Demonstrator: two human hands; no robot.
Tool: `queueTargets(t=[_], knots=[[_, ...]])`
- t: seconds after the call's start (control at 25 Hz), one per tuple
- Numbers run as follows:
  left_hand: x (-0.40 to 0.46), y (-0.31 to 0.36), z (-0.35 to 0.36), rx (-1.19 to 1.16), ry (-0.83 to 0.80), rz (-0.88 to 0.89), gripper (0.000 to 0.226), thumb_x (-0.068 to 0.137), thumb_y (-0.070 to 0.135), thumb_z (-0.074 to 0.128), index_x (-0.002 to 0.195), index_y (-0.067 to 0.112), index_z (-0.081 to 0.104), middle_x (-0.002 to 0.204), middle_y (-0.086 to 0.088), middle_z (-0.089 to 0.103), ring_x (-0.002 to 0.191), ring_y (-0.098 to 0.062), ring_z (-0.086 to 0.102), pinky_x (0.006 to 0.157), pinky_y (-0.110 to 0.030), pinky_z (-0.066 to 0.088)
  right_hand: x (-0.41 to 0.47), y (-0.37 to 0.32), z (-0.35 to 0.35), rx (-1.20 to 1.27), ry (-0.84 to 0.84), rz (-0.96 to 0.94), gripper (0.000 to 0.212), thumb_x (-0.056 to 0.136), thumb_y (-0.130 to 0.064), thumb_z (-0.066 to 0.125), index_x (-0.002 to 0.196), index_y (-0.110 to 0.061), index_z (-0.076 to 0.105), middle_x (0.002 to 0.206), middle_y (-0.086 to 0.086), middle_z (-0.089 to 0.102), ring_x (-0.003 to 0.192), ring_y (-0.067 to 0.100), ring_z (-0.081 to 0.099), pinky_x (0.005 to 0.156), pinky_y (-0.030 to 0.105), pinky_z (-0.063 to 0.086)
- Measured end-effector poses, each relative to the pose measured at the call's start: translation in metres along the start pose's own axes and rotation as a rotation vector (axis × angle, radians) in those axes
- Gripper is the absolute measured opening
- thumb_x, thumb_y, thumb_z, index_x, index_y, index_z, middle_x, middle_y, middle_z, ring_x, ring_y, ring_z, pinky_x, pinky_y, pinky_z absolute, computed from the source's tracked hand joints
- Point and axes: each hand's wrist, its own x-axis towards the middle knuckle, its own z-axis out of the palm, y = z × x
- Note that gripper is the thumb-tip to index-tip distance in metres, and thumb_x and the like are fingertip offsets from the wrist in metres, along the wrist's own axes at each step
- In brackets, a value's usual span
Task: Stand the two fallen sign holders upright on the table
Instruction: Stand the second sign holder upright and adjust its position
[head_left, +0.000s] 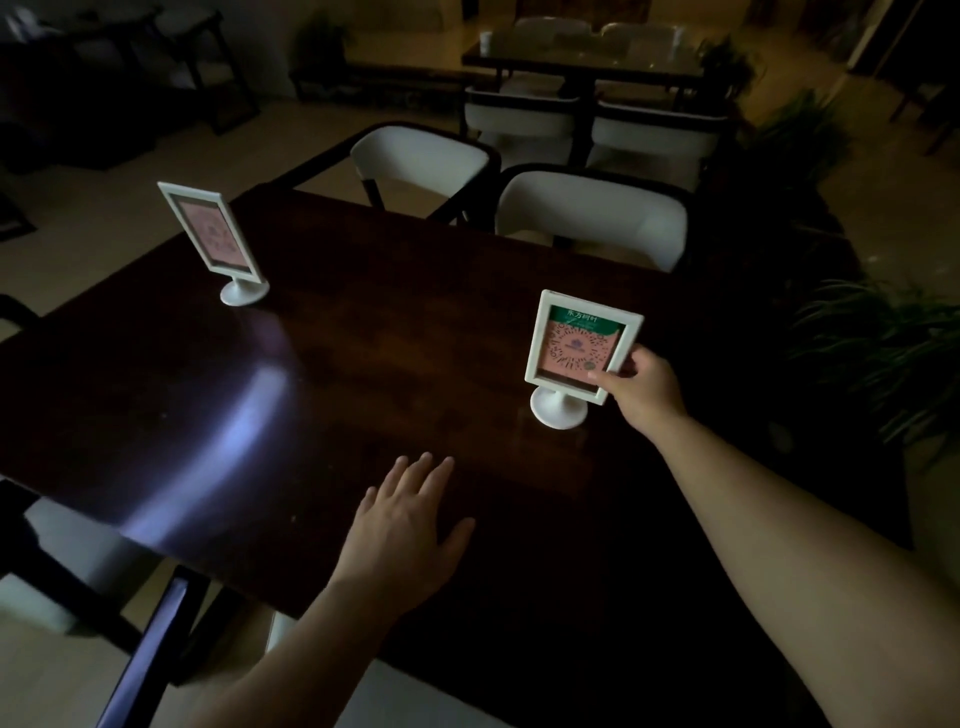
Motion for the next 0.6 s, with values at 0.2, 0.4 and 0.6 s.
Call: queueTargets(t=[0.2,0.4,0.6], knots=[[0.051,0.039,-0.002,0.014,-0.014,0.013,0.080,0.089,0.063,0.049,0.156,0.031,0.018,0.165,0.000,0.020,0.152,-0.024,0.008,0.119,-0.054,0.020,0.012,0.002,0.005,-0.044,0.034,-0.072,0.025,0.084,-0.024,0.077,0.106,-0.018,0.070,0.102,0.001,0.072,0.092,0.020,0.068,0.076,0.031,0.053],[0.084,0.051,-0.002,0.037,-0.019,0.034,0.080,0.090,0.062,0.049,0.156,0.029,0.020,0.164,-0.003,0.025,0.151,-0.026,0.015,0.116,-0.053,0.025,0.029,0.004,0.002,-0.081,0.050,-0.102,0.022,0.085,-0.025,0.076,0.105,-0.016,0.070,0.100,0.001,0.071,0.086,0.016,0.064,0.070,0.026,0.046],[0.110,0.057,0.000,0.023,-0.029,0.011,0.079,0.089,0.061,0.052,0.155,0.028,0.021,0.161,-0.002,0.030,0.149,-0.026,0.021,0.112,-0.051,0.033,0.052,0.008,0.000,-0.107,0.065,-0.136,0.026,0.086,-0.024,0.075,0.108,-0.011,0.069,0.102,0.008,0.072,0.089,0.024,0.068,0.072,0.032,0.053]])
